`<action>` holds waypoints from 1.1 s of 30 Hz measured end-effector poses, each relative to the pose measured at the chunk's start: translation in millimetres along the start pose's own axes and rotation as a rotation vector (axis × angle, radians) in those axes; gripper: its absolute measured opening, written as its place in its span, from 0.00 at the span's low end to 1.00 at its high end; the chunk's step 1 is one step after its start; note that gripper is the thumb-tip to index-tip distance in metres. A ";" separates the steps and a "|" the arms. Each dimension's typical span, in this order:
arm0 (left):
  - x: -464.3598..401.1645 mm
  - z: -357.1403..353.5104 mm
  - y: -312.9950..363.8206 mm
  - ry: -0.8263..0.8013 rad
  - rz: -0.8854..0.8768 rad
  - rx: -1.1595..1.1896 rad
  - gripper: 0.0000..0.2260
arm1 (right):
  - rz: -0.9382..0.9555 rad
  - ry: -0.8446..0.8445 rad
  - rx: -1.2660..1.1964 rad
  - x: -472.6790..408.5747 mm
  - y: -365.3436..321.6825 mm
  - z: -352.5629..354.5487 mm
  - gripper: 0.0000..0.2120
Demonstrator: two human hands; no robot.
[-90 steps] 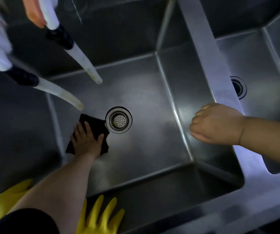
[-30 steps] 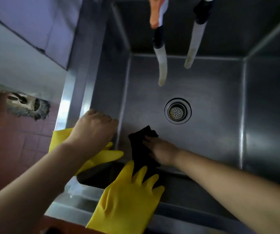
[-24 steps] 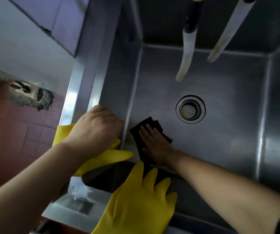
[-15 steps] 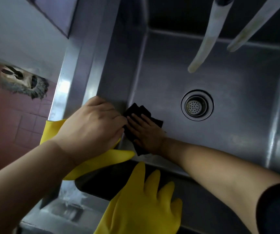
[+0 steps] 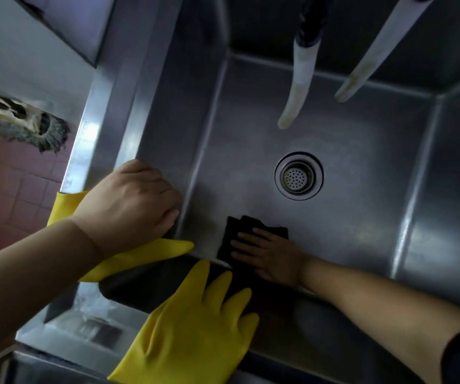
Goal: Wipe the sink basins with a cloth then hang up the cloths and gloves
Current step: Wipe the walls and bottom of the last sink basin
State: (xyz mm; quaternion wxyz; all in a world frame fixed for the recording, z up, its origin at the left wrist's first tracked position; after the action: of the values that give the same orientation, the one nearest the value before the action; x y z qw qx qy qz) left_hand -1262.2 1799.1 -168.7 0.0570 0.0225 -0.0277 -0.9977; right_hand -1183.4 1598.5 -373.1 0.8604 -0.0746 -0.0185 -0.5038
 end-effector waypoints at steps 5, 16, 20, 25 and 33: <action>-0.8 1.6 -0.3 -0.007 -0.009 -0.008 0.11 | -0.133 -0.023 0.053 89.7 16.8 10.2 0.26; -0.7 -1.7 -2.0 0.007 -0.024 -0.004 0.12 | -0.230 0.023 -0.062 -14.4 7.4 6.4 0.30; -1.8 -1.9 -1.8 0.005 -0.012 -0.015 0.14 | -0.387 -0.010 -0.135 -77.2 23.1 3.4 0.32; -1.8 -2.5 -1.9 0.010 -0.023 -0.036 0.13 | -0.426 0.027 -0.155 -121.6 78.9 3.1 0.34; 1.9 -6.6 -5.9 -0.024 -0.012 -0.006 0.11 | -0.709 0.111 -0.085 -153.9 214.3 19.3 0.32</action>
State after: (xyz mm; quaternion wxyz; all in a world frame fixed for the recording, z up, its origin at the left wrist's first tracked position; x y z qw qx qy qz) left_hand -1264.5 1804.4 -175.7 0.0505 0.0104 -0.0251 -0.9984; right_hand -1071.8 1837.5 -394.0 0.6280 -0.0720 0.0245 -0.7745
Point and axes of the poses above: each hand's wrist, its own x-axis away from the middle knuckle, its own z-axis out of the back of the hand, y = z × x, the point moved 6 cm from there along -x, towards the middle knuckle, and after that the axes turned 7 degrees about y, right-handed, at the moved point
